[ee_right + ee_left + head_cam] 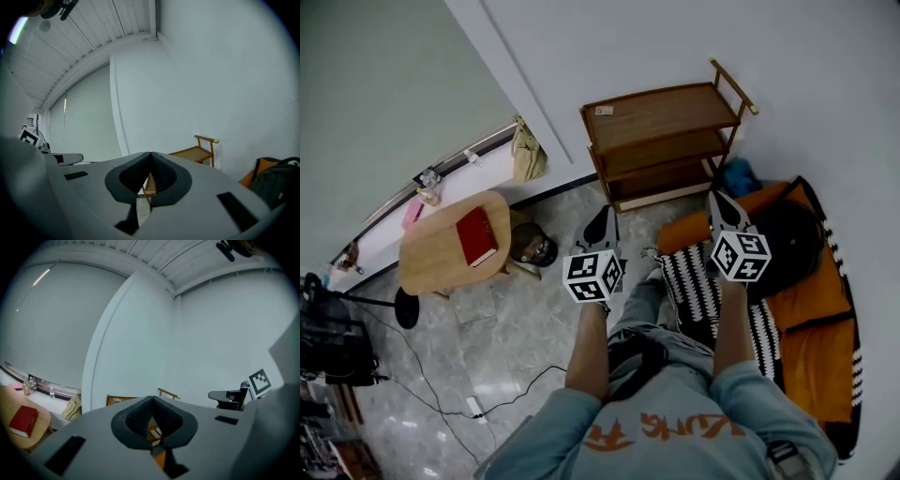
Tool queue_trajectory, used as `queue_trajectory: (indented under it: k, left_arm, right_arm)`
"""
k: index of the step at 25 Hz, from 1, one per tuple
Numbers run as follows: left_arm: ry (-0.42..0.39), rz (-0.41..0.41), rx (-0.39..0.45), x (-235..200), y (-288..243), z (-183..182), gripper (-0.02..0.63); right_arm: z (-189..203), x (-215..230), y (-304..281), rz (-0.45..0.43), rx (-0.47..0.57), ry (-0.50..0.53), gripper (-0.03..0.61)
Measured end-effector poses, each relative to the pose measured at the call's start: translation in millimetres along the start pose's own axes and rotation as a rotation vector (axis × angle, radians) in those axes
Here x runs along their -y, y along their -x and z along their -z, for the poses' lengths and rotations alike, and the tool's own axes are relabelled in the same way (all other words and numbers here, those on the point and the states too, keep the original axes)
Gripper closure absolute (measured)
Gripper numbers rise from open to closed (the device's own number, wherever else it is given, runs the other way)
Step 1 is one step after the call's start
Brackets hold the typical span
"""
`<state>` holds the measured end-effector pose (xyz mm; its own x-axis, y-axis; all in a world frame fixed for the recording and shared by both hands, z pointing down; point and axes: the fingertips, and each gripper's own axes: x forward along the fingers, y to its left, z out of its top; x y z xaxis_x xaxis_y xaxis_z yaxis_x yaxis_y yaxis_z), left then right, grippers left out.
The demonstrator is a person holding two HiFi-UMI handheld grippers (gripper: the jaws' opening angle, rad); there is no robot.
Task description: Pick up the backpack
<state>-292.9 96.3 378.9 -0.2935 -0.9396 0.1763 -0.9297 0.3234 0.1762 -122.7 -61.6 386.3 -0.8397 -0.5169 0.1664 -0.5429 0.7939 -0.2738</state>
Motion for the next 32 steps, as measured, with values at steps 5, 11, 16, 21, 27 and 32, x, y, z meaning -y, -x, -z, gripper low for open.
queue_trajectory:
  k: [5,11,16,21,27,32]
  left_arm:
    - [-0.031,0.126,-0.088,39,-59,22,0.594]
    - [-0.035,0.270,-0.137,69,-128,31,0.592]
    - [-0.050,0.356,-0.226,82,-184,51,0.592]
    - [-0.054,0.450,-0.308,107,-234,75,0.593]
    - [-0.059,0.578,-0.399,145,-277,104,0.593]
    - [-0.074,0.678,-0.463,183,-304,128,0.592]
  right_arm:
    - [10,50,-5,0.094,-0.019,-0.036,0.580]
    - [21,110,-29,0.203,-0.024,-0.121,0.580]
    - [43,140,-54,0.275,-0.067,-0.176,0.580]
    - [56,182,-57,0.389,-0.088,-0.224,0.580]
    - [73,225,-36,0.556,-0.104,-0.284,0.580]
    - [83,257,-8,0.686,-0.094,-0.332,0.580]
